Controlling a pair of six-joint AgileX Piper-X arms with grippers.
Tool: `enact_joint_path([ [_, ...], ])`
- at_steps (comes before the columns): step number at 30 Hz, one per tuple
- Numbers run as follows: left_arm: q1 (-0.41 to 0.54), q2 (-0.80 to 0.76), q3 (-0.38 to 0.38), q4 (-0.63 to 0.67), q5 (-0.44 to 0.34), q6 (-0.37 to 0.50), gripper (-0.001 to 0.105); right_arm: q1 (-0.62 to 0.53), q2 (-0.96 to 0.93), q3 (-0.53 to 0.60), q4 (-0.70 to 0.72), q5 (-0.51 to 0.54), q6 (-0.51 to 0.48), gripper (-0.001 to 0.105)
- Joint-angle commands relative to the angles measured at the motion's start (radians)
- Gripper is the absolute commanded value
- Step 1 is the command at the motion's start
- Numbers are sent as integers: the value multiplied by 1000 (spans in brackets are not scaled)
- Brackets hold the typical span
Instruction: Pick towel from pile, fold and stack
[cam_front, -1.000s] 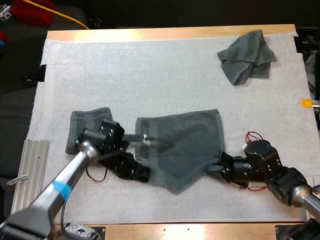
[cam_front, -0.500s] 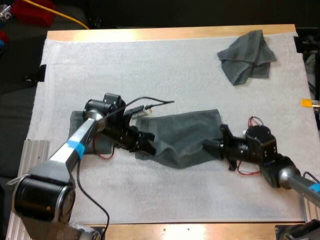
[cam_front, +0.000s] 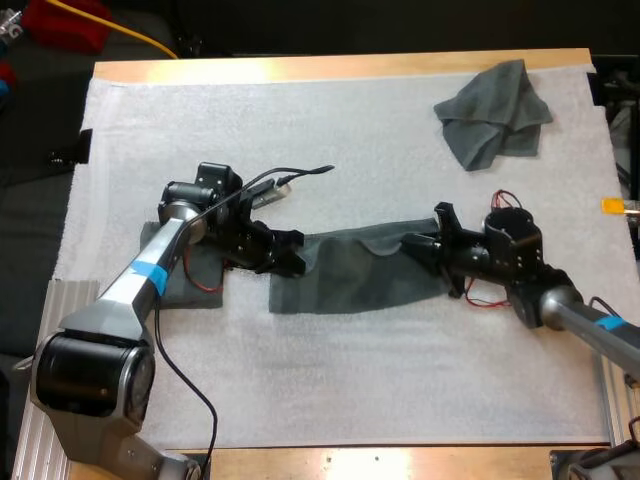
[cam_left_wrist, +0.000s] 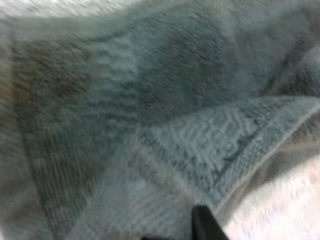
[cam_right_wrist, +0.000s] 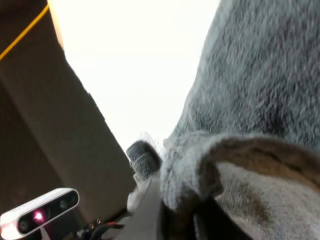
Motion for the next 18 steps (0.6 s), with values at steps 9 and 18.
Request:
enact_joint_path([
  [9,1,27,-6,-24,-23,-3,0,-6,13,-10,-21,45,-2,1],
  [18,1,27,-6,-32,-23,43,0,-6,13,-10,-28,45,-18,17],
])
